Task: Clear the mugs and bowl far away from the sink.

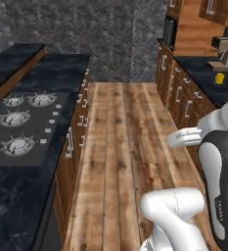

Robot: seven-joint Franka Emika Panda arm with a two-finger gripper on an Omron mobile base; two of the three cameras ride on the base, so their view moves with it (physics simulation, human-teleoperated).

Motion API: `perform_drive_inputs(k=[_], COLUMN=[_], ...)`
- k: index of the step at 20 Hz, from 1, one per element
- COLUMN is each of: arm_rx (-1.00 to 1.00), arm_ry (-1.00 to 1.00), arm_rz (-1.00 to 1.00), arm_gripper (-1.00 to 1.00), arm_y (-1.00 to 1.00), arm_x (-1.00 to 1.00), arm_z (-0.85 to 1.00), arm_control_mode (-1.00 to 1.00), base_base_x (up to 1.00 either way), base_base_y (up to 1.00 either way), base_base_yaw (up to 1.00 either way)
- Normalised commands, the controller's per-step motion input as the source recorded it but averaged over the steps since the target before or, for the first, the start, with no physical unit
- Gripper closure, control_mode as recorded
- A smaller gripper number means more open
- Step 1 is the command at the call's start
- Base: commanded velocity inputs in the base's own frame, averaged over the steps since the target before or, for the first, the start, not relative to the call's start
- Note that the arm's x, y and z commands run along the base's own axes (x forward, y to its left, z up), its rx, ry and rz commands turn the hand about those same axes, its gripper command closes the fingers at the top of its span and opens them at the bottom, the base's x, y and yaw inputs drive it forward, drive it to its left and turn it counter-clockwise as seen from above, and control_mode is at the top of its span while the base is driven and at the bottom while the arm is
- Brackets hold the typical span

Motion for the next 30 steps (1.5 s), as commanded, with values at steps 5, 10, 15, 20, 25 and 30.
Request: perform_drive_inputs(k=[5, 10, 15, 20, 25, 30], arm_rx=[0.0, 0.0, 0.0, 0.0, 0.0, 0.0], arm_ry=[0.0, 0.0, 0.0, 0.0, 0.0, 0.0], arm_rz=[0.0, 0.0, 0.0, 0.0, 0.0, 0.0], arm_gripper=[-1.0, -1.0, -1.0, -1.0, -1.0, -1.0], arm_y=[0.0, 0.0, 0.0, 0.0, 0.0, 0.0], arm_x=[0.0, 0.0, 0.0, 0.0, 0.0, 0.0], arm_z=[0.0, 0.0, 0.0, 0.0, 0.0, 0.0], arm_control_mode=[1.0, 1.0, 1.0, 1.0, 1.0, 1.0], base_base_x=[0.0, 0.26, 0.97, 1.0, 1.0, 0.99], base_base_y=[-0.24, 0.17, 0.46, 0.36, 0.63, 0.66], base_base_yaw=[-0.92, -0.92, -0.63, -0.3, -0.21, -0.25])
